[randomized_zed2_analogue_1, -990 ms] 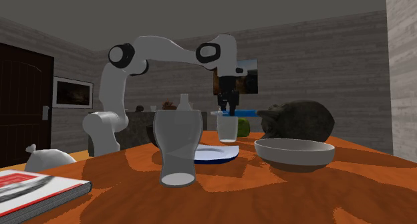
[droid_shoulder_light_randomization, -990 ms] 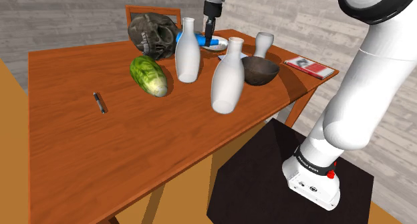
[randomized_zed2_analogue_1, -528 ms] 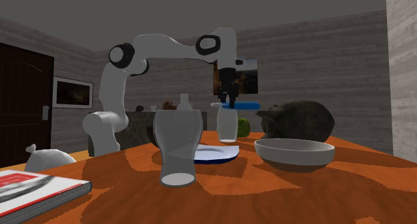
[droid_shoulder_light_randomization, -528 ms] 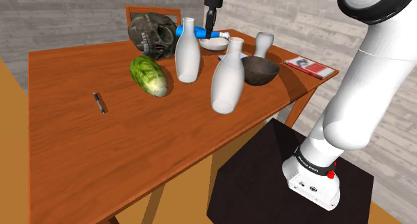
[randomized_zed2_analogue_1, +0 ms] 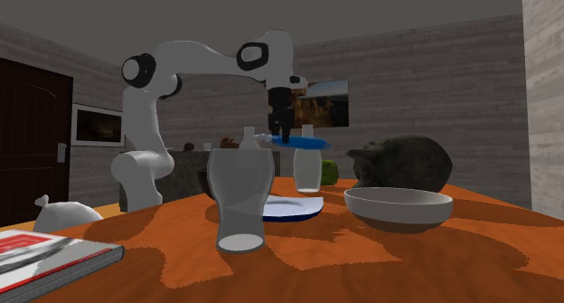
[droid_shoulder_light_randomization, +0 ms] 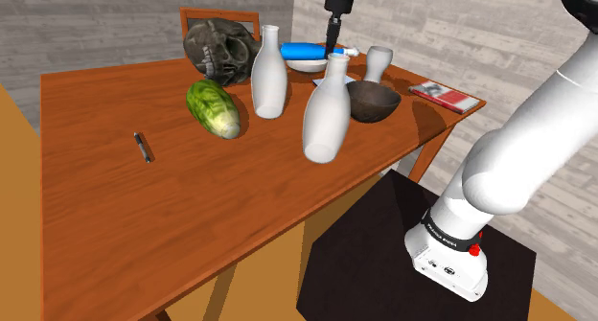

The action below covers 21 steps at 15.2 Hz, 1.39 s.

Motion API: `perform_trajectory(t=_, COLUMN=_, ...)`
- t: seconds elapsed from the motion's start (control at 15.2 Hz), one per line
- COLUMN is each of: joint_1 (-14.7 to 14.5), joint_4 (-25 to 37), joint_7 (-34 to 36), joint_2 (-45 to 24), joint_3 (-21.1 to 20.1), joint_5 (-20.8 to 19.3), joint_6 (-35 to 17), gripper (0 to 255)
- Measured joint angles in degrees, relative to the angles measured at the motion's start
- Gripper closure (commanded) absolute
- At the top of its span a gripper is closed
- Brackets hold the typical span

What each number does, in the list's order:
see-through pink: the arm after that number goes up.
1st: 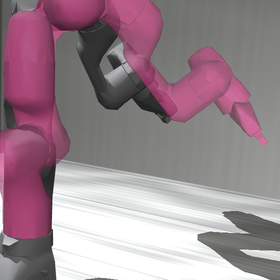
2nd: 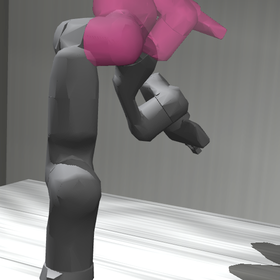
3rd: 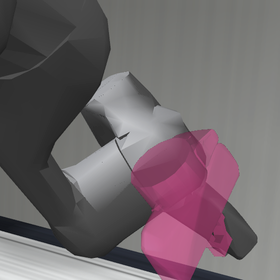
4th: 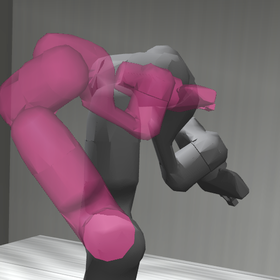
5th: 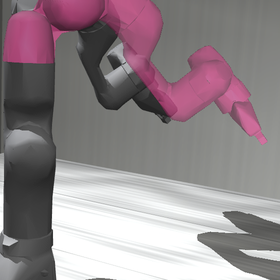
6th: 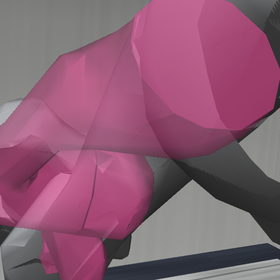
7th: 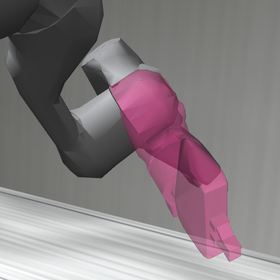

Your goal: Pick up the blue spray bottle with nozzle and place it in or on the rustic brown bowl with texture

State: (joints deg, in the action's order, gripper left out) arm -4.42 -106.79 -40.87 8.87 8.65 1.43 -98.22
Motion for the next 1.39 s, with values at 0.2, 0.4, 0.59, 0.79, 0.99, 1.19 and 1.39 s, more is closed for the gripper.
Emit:
perform_trajectory(t=0.2, joint_1=1.00, joint_4=-6.11, joint_7=-1.58, joint_2=6.02, joint_3=0.94, joint_5=-1.12, joint_6=-0.11, gripper=255)
perform_trajectory(t=0.4, joint_1=1.96, joint_4=-11.77, joint_7=-2.83, joint_2=11.64, joint_3=1.73, joint_5=-2.30, joint_6=-0.22, gripper=255)
perform_trajectory(t=0.59, joint_1=3.06, joint_4=-16.64, joint_7=-3.91, joint_2=17.91, joint_3=2.40, joint_5=-3.66, joint_6=1.12, gripper=255)
perform_trajectory(t=0.79, joint_1=4.52, joint_4=-20.78, joint_7=-5.70, joint_2=24.00, joint_3=3.56, joint_5=-5.28, joint_6=3.00, gripper=255)
perform_trajectory(t=0.99, joint_1=5.37, joint_4=-23.95, joint_7=-6.86, joint_2=26.66, joint_3=4.48, joint_5=-6.27, joint_6=2.46, gripper=255)
perform_trajectory(t=1.19, joint_1=5.61, joint_4=-26.54, joint_7=-7.10, joint_2=27.31, joint_3=4.80, joint_5=-6.60, joint_6=0.54, gripper=255)
perform_trajectory(t=1.39, joint_1=5.76, joint_4=-28.88, joint_7=-7.16, joint_2=27.66, joint_3=5.00, joint_5=-6.83, joint_6=-1.43, gripper=255)
